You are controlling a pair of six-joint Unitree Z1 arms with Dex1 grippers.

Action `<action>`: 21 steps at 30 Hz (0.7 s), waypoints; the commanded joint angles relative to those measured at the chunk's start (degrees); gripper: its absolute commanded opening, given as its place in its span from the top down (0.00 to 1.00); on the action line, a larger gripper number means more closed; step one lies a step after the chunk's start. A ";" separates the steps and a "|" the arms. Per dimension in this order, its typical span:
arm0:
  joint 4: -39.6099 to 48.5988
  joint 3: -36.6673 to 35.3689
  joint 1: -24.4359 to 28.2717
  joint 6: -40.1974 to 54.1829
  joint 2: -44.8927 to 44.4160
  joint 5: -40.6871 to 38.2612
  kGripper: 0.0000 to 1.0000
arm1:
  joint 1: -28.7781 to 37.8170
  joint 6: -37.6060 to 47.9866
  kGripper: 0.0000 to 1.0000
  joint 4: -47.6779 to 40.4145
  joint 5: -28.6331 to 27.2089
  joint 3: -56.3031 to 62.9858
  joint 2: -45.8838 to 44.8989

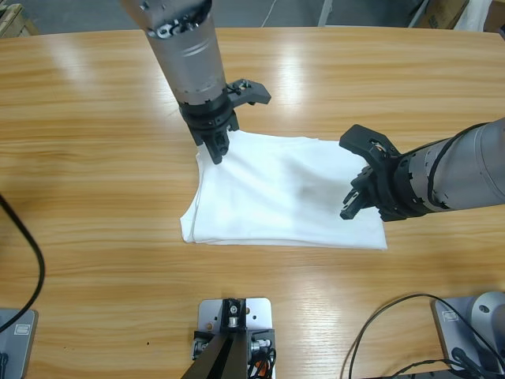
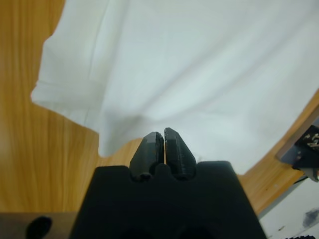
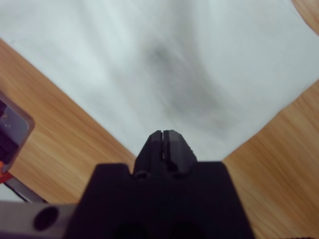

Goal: Fold clothes

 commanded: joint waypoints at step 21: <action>-4.99 6.17 4.93 -12.02 0.77 7.66 1.00 | -1.87 -2.05 1.00 -1.16 -0.79 4.04 -5.69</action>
